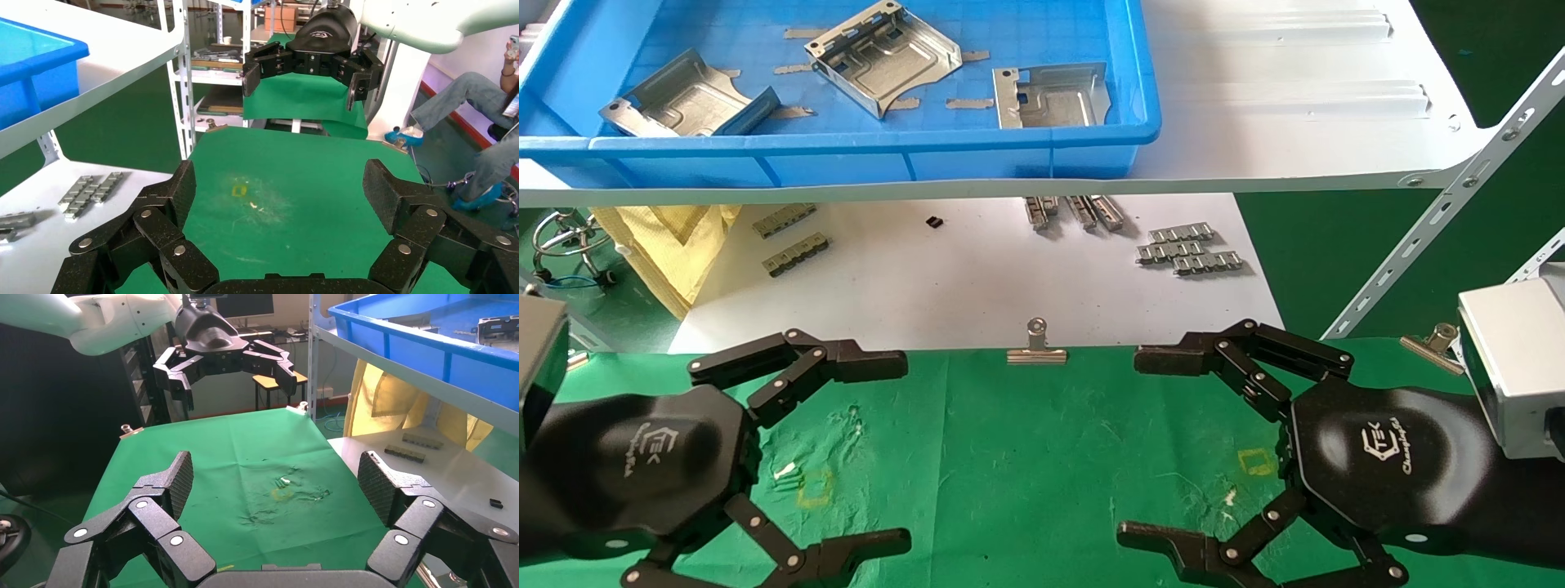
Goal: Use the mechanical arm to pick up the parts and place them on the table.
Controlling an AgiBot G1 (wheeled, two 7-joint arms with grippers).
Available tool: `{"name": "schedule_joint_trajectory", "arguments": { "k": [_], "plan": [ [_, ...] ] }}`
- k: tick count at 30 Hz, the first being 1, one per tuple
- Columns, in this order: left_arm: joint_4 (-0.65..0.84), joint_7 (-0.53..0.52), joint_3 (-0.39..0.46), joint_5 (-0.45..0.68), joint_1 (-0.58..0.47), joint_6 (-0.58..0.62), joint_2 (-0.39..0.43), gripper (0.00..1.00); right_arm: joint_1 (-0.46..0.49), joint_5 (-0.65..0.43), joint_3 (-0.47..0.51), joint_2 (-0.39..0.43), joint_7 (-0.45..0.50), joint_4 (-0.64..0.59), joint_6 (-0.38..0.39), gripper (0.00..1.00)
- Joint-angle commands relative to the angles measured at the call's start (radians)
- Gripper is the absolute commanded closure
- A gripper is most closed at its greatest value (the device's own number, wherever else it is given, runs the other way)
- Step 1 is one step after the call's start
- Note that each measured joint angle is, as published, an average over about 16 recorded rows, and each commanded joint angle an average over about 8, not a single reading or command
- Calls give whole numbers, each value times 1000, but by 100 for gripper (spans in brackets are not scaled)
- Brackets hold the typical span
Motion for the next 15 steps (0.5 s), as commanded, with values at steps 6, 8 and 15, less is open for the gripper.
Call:
{"name": "schedule_joint_trajectory", "arguments": {
  "k": [6, 8, 15],
  "plan": [
    [0, 0, 0, 0, 0, 0, 0, 0, 0, 0, 0, 0, 0, 0, 0, 0],
    [0, 0, 0, 0, 0, 0, 0, 0, 0, 0, 0, 0, 0, 0, 0, 0],
    [0, 0, 0, 0, 0, 0, 0, 0, 0, 0, 0, 0, 0, 0, 0, 0]
  ]
}}
